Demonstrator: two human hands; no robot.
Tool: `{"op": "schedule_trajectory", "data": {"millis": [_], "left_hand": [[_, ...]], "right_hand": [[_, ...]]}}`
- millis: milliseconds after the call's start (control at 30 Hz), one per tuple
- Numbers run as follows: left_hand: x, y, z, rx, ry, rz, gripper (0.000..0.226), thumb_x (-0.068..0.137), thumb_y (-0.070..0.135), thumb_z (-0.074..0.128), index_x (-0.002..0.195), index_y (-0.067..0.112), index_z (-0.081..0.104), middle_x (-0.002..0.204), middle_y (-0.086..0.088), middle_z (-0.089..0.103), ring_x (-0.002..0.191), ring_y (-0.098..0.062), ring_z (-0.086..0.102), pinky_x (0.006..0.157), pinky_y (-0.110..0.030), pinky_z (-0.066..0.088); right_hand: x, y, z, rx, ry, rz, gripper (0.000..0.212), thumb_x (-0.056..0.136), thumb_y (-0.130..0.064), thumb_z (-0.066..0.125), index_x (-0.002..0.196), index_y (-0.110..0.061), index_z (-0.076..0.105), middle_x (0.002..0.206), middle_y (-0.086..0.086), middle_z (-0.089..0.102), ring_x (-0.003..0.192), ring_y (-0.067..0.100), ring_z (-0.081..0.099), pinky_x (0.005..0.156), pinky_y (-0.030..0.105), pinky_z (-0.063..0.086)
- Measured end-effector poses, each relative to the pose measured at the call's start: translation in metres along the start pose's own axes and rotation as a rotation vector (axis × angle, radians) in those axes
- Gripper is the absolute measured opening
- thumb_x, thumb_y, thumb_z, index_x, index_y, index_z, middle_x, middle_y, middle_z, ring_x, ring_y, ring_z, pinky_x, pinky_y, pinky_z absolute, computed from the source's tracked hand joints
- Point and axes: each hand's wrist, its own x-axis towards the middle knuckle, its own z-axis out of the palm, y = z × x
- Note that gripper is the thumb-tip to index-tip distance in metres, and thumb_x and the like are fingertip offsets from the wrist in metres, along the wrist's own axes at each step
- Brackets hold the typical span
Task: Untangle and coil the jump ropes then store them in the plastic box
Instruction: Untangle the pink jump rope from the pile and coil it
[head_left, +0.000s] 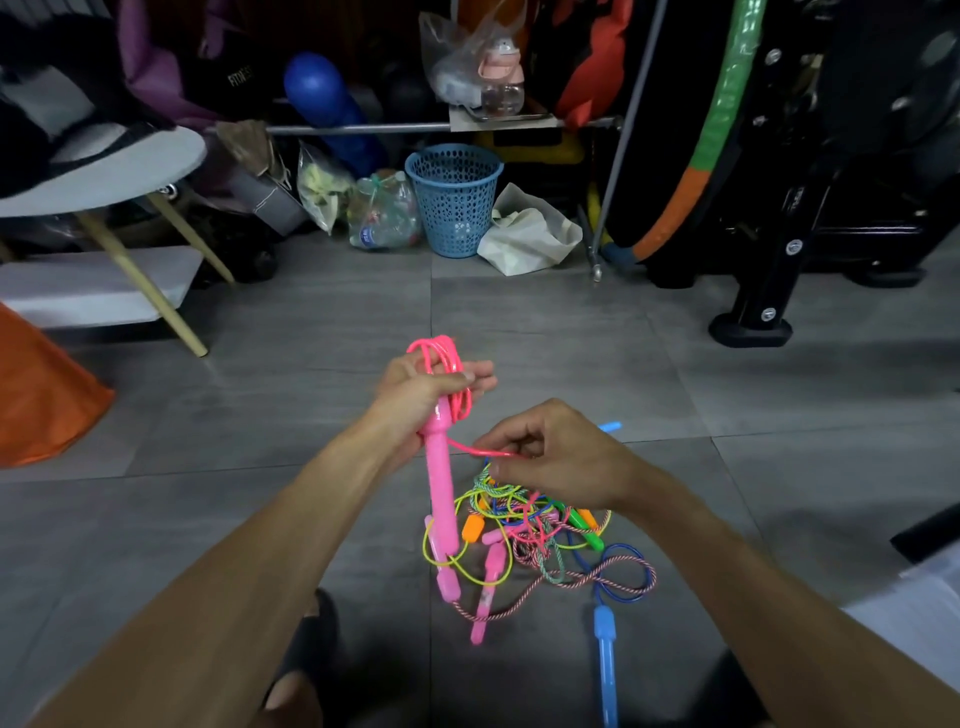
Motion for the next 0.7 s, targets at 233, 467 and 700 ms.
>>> {"op": "schedule_trajectory", "data": {"millis": [233, 467, 700], "left_hand": [[0.008, -0.008, -0.007, 0.477, -0.054, -0.031, 0.018, 0.085, -0.015, 0.052, 0.088, 0.003, 0.052, 0.094, -0.021, 0.066, 0.06, -0.008, 0.068, 0.065, -0.024, 0.055], [-0.006, -0.008, 0.001, 0.688, -0.394, -0.17, 0.024, 0.096, 0.029, 0.05, 0.089, 0.008, 0.057, 0.073, -0.009, 0.072, 0.059, -0.019, 0.067, 0.07, -0.039, 0.051], [-0.017, 0.004, -0.003, 0.51, -0.578, -0.223, 0.011, 0.085, 0.0, 0.063, 0.095, -0.002, 0.064, 0.057, -0.006, 0.066, 0.046, -0.014, 0.061, 0.048, -0.021, 0.051]], "right_hand": [[-0.002, 0.012, -0.029, -0.308, 0.269, 0.098, 0.02, 0.075, -0.008, 0.066, 0.066, -0.026, 0.064, 0.061, -0.008, 0.066, 0.053, 0.001, 0.057, 0.057, 0.02, 0.045], [-0.003, 0.013, -0.031, -0.353, 0.407, 0.002, 0.012, 0.076, -0.028, 0.074, 0.069, -0.023, 0.065, 0.059, -0.009, 0.062, 0.056, 0.002, 0.056, 0.059, 0.026, 0.048], [0.0, 0.018, -0.039, -0.378, 0.449, -0.009, 0.026, 0.067, -0.028, 0.083, 0.077, -0.023, 0.06, 0.058, -0.009, 0.055, 0.057, 0.004, 0.051, 0.06, 0.028, 0.043]]}}
